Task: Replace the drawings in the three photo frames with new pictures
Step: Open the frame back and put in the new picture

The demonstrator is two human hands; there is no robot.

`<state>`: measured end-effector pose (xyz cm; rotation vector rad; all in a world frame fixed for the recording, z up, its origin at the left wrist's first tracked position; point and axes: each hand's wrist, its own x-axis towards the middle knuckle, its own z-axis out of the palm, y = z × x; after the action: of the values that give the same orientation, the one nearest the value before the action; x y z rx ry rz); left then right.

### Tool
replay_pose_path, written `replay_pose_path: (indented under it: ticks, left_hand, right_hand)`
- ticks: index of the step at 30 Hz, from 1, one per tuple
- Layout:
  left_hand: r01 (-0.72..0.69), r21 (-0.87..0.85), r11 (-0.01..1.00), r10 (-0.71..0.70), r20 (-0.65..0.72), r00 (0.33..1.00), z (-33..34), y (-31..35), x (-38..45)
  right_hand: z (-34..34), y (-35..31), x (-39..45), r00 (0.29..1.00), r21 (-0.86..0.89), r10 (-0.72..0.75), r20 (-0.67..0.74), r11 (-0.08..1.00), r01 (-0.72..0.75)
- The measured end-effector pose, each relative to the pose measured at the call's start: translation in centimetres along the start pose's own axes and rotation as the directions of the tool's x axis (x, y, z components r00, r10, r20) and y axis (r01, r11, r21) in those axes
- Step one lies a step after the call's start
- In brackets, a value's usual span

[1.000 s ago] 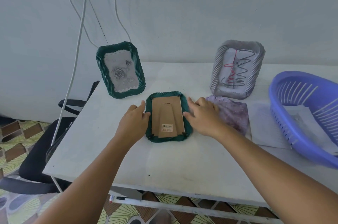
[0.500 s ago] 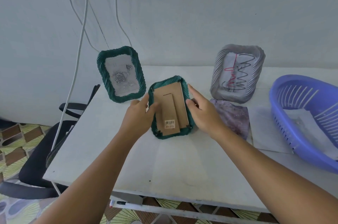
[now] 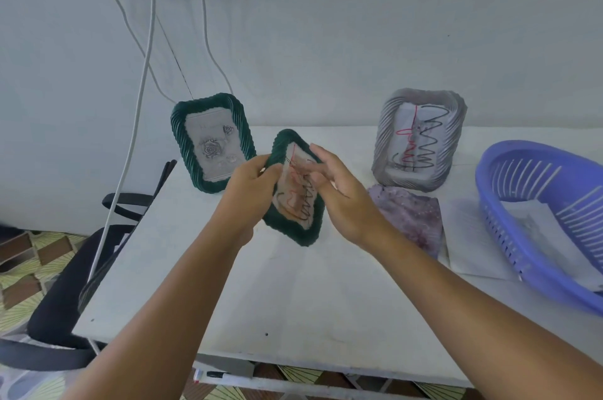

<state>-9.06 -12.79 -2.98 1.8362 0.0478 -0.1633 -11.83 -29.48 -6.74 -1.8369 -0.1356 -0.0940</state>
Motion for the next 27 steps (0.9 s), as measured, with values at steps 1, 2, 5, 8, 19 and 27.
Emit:
replay_pose_path:
  ticks: [1, 2, 5, 8, 19, 27]
  left_hand:
    - [0.025, -0.058, 0.998, -0.026, -0.014, 1.000, -0.2, -0.3, -0.1]
    - [0.051, -0.137, 0.989, -0.054, -0.024, 0.998, -0.3, -0.5, -0.3]
    - [0.081, -0.367, 0.927, -0.084, 0.007, 0.996, -0.2, -1.6, -0.8]
    - [0.082, -0.440, 0.894, -0.054, 0.076, 0.996, -0.1, -2.7, -1.2]
    - [-0.009, 0.061, 0.998, -0.003, 0.190, 0.982, -1.1, -4.8, 0.2]
    - [-0.021, 0.423, 0.906, -0.051, 0.158, 0.986, -1.2, -6.2, 0.5]
  right_hand:
    - [-0.2, 0.4, 0.3, 0.997, -0.096, -0.024, -0.072, 0.995, 0.017]
    - [-0.5, 0.8, 0.5, 0.992, -0.152, -0.012, -0.128, 0.988, -0.008]
    - [-1.0, 1.8, 1.0, 0.969, 0.081, 0.233, -0.078, 0.971, -0.226]
    - [-0.7, 3.0, 1.2, 0.943, 0.354, 0.330, 0.049, 0.877, -0.326]
    - [-1.1, 4.2, 0.5, 0.957, 0.195, 0.280, 0.075, 0.937, -0.290]
    - [-1.7, 3.5, 0.7, 0.960, -0.476, 0.257, 0.107, 0.861, -0.177]
